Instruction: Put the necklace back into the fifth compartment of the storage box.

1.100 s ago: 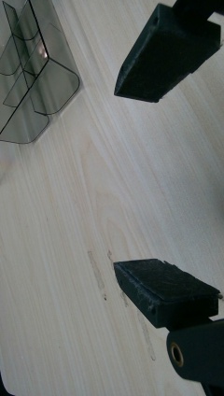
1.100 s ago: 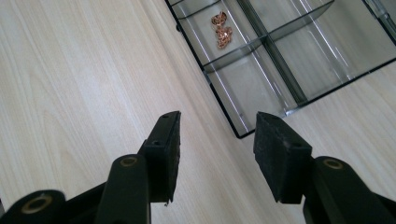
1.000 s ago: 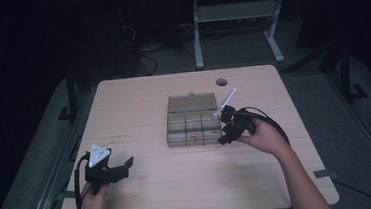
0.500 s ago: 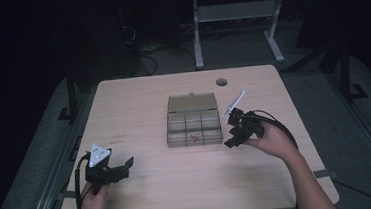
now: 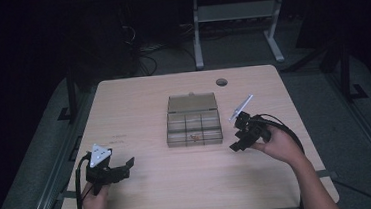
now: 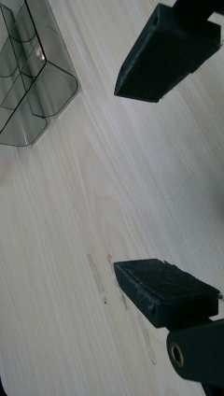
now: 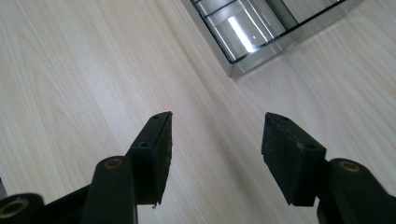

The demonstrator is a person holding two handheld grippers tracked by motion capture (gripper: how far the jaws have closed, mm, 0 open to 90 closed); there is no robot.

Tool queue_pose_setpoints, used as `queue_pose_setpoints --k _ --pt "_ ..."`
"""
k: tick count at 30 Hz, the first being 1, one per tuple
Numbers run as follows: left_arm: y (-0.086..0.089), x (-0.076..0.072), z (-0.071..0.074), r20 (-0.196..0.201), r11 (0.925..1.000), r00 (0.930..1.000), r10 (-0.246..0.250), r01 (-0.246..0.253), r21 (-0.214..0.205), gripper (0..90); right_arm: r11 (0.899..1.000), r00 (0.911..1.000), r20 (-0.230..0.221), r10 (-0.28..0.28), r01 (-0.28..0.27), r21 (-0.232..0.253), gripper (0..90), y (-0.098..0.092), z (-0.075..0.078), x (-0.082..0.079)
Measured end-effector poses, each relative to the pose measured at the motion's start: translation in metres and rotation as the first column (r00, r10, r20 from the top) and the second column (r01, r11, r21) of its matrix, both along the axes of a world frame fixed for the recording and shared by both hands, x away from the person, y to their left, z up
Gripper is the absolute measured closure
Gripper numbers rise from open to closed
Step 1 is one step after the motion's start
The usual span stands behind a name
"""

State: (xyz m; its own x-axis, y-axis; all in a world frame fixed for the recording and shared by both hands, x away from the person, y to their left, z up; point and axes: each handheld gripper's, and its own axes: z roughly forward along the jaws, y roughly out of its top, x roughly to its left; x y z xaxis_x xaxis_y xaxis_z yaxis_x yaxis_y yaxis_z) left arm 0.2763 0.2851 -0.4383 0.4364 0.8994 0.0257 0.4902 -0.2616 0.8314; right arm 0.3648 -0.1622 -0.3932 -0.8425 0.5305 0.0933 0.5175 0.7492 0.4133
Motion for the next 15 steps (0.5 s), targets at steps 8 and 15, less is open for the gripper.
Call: queue_pose_setpoints --k 8,15 --pt "0.000 0.000 0.000 -0.002 1.0000 1.0000 0.000 0.000 0.004 13.1 1.000 0.9997 -0.007 -0.022 0.022 0.002 40.0 -0.011 -0.006 -0.006" --pt "-0.001 0.000 -0.001 -0.004 1.0000 1.0000 -0.002 0.002 0.006 13.1 0.999 0.9992 -0.004 -0.039 0.039 0.012 39.0 -0.021 -0.009 -0.013"
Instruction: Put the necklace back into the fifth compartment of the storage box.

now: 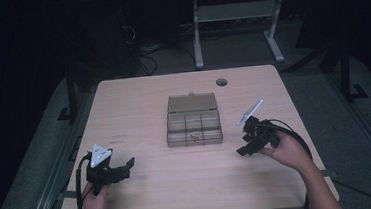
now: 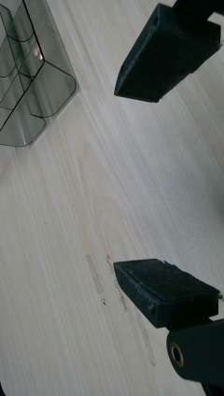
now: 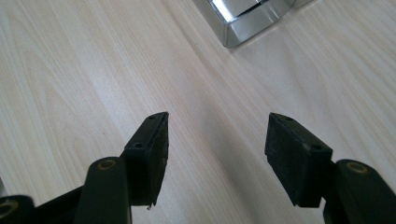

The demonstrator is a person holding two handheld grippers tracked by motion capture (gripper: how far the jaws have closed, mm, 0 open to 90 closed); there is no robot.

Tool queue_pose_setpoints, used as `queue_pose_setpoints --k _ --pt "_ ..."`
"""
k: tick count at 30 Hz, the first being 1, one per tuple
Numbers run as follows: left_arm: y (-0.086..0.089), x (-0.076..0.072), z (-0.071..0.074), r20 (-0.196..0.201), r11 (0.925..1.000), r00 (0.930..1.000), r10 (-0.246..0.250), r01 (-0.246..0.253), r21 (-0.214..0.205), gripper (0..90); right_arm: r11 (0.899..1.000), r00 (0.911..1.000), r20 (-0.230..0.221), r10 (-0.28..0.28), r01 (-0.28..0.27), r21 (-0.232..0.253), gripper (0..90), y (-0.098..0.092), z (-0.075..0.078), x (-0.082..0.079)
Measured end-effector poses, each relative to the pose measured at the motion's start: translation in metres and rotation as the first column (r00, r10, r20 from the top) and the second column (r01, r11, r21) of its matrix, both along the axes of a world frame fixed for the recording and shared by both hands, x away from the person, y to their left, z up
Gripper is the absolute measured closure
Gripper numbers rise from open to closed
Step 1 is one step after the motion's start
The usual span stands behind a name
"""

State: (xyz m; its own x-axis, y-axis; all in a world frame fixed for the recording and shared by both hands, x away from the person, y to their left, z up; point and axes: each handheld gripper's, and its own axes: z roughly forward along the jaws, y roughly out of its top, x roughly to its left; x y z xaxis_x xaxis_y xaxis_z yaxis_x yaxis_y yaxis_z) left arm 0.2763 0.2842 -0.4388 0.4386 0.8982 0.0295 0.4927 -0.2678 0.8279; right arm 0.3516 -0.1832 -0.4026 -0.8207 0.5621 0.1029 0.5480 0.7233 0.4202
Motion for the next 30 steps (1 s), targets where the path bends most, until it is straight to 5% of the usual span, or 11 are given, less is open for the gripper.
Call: queue_pose_setpoints --k 30 --pt "-0.003 -0.002 -0.001 0.003 0.9999 0.9999 -0.010 0.010 0.010 13.1 0.997 0.9981 -0.008 -0.061 0.061 0.040 37.2 -0.033 -0.024 -0.030"
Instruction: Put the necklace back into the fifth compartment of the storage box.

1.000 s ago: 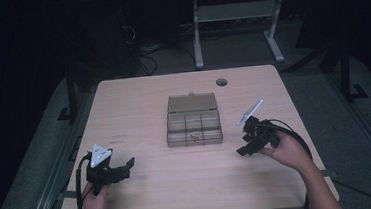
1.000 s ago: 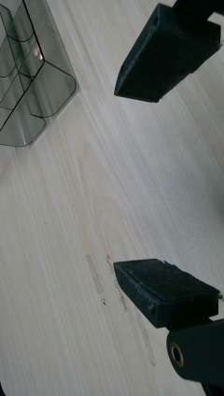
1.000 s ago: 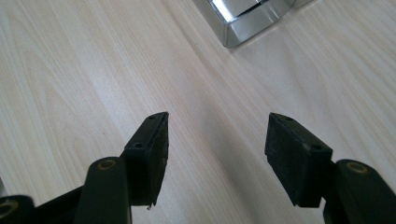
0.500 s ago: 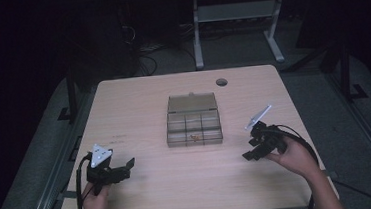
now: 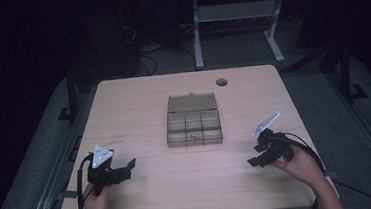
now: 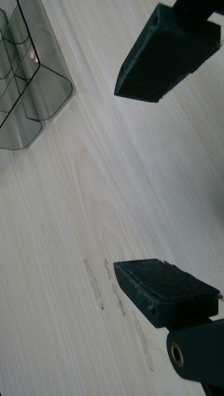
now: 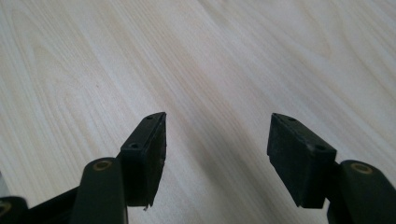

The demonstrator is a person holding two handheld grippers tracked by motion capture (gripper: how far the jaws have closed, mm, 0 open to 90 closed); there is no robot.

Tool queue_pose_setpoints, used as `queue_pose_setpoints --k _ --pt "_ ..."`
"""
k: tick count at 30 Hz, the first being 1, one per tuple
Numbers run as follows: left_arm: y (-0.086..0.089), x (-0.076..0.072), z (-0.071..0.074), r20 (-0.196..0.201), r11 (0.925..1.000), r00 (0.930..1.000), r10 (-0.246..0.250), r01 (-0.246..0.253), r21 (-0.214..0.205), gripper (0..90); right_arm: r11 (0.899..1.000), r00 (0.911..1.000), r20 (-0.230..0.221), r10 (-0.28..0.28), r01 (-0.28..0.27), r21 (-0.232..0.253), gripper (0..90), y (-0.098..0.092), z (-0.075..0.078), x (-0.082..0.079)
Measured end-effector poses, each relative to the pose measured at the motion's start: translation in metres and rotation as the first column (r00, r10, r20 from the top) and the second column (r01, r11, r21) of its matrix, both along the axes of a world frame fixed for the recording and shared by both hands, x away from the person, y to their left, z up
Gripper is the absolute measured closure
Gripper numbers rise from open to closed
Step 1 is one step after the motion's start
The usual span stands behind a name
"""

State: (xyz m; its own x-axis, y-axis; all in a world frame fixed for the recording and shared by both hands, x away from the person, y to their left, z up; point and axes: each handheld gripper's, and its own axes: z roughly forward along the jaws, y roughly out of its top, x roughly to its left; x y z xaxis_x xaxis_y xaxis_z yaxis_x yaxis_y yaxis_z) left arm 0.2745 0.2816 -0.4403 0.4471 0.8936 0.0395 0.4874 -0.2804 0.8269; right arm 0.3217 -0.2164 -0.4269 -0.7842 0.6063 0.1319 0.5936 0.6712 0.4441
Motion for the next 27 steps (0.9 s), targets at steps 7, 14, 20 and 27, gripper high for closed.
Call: queue_pose_setpoints --k 7,14,20,27 --pt "0.000 -0.001 0.000 -0.003 1.0000 1.0000 0.001 -0.001 0.000 13.1 1.000 0.9999 0.012 -0.009 0.009 0.012 37.1 -0.005 -0.004 -0.009" --pt "-0.001 -0.001 -0.001 -0.003 1.0000 1.0000 -0.002 0.002 0.000 13.1 1.000 0.9995 0.022 -0.023 0.022 0.021 36.9 -0.010 -0.006 -0.019" --pt "-0.003 -0.002 -0.002 -0.005 1.0000 1.0000 -0.002 0.002 0.000 13.1 0.999 0.9987 0.036 -0.037 0.036 0.032 36.5 -0.014 -0.007 -0.028" --pt "-0.005 -0.003 -0.002 -0.008 1.0000 0.9999 -0.008 0.008 0.003 13.1 0.999 0.9983 0.041 -0.042 0.041 0.032 35.9 -0.015 -0.010 -0.036"
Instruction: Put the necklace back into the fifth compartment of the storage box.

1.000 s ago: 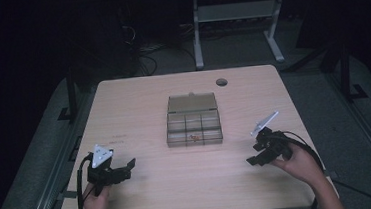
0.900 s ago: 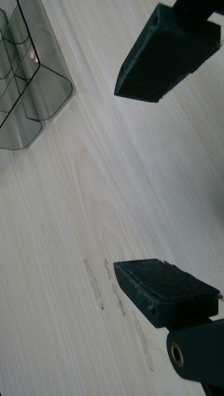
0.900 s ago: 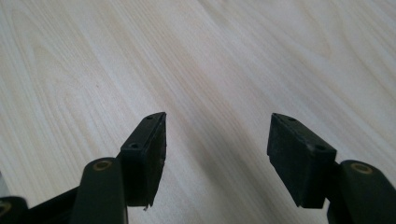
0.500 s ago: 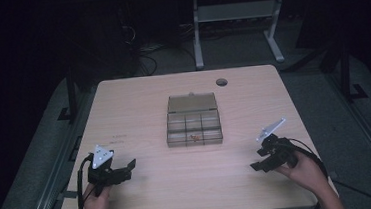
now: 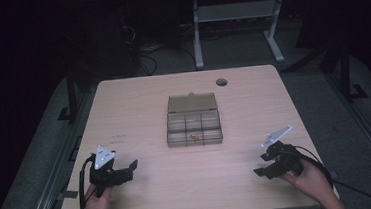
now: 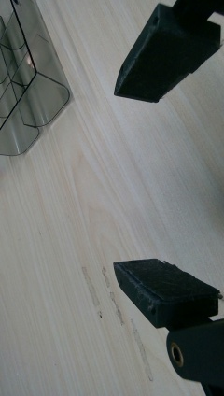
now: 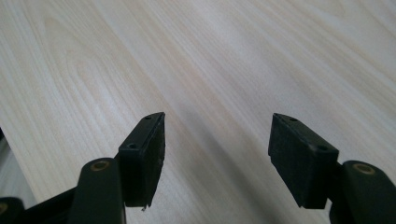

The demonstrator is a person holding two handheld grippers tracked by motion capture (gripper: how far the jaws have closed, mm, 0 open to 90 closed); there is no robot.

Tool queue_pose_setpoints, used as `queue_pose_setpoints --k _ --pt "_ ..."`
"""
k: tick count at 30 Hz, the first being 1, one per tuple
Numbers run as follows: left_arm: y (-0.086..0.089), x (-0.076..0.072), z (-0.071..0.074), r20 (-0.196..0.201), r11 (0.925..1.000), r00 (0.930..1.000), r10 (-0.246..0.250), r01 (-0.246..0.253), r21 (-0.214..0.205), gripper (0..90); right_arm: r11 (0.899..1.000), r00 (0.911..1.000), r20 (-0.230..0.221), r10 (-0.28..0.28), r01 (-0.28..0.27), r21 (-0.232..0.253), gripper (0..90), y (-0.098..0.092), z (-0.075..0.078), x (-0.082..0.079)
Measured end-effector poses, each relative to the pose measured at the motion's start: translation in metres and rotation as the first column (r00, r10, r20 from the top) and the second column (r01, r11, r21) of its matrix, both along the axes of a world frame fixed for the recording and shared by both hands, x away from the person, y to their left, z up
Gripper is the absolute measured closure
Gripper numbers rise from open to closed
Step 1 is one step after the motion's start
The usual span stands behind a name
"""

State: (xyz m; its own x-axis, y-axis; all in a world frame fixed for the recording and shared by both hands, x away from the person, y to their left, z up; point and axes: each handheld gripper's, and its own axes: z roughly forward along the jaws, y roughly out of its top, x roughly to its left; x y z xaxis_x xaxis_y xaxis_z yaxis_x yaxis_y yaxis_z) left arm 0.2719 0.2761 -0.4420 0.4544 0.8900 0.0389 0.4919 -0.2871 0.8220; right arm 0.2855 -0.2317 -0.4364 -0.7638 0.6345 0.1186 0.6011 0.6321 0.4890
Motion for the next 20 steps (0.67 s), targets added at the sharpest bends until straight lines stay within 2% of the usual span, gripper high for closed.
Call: queue_pose_setpoints --k 6,8,20 --pt "0.000 -0.001 0.001 0.006 1.0000 1.0000 0.000 0.000 -0.004 13.1 1.000 1.0000 0.001 0.000 0.000 0.006 35.4 0.001 -0.001 -0.006" --pt "0.000 -0.001 0.001 0.008 1.0000 1.0000 -0.001 0.001 -0.006 13.1 1.000 0.9999 0.016 -0.001 0.001 0.001 35.4 0.001 0.000 -0.009" --pt "-0.001 0.000 0.001 0.004 1.0000 1.0000 0.005 -0.005 -0.003 13.1 1.000 0.9992 0.035 -0.019 0.018 0.021 34.2 -0.003 -0.004 -0.021"
